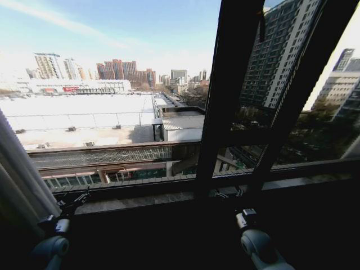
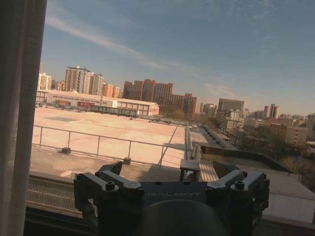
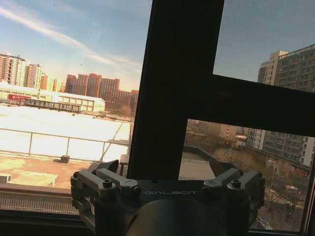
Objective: Open the curtains by pulling them apart, changing their state from closed to fully open.
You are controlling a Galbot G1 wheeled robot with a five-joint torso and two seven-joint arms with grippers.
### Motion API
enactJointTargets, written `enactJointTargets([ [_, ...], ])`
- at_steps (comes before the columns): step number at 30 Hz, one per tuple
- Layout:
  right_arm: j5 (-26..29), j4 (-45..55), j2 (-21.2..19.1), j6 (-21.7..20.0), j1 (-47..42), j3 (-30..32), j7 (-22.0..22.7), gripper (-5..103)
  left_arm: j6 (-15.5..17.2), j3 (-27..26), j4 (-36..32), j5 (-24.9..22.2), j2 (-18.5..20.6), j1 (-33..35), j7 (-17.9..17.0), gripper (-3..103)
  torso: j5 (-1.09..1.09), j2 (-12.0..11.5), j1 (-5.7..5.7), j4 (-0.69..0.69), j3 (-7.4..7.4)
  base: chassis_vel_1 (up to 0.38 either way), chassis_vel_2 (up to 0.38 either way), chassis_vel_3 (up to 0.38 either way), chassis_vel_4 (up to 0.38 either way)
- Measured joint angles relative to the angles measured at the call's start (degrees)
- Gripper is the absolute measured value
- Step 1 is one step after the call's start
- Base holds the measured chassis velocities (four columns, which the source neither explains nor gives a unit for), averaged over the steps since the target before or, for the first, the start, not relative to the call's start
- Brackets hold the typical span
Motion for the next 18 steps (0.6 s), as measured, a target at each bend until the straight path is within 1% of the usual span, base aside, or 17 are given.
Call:
enactJointTargets([
  [4, 0.0, 0.0, 0.0, 0.0, 0.0, 0.0, 0.0, 100, -0.01, 0.0, 0.02, 0.0, 0.01, -0.01, 0.01, 100, -0.01, 0.0, 0.0, 0.0, 0.0, -0.163, -0.169, 0.149, 0.138],
  [7, 0.0, 0.0, 0.0, 0.0, 0.0, 0.0, 0.0, 100, -0.02, 0.0, 0.03, 0.0, 0.01, -0.01, 0.01, 100, 0.0, 0.0, 0.0, 0.0, 0.0, -0.263, -0.214, 0.227, 0.205],
  [10, 0.0, 0.0, 0.0, 0.0, 0.0, 0.0, 0.0, 100, -0.02, 0.01, 0.02, 0.0, 0.01, -0.01, 0.02, 100, 0.01, 0.0, 0.0, -0.02, 0.0, -0.317, -0.225, 0.325, 0.224],
  [14, 0.0, 0.0, 0.0, 0.0, 0.0, 0.0, 0.0, 100, -0.01, 0.01, 0.03, 0.0, 0.02, -0.01, 0.02, 100, 0.0, 0.0, 0.0, 0.0, 0.0, -0.375, -0.239, 0.366, 0.258],
  [18, 0.0, 0.0, 0.0, 0.0, 0.0, 0.0, 0.0, 100, -0.01, 0.01, 0.04, 0.0, 0.02, -0.02, 0.02, 100, 0.0, -0.01, 0.01, -0.02, 0.01, -0.4, -0.275, 0.388, 0.274],
])
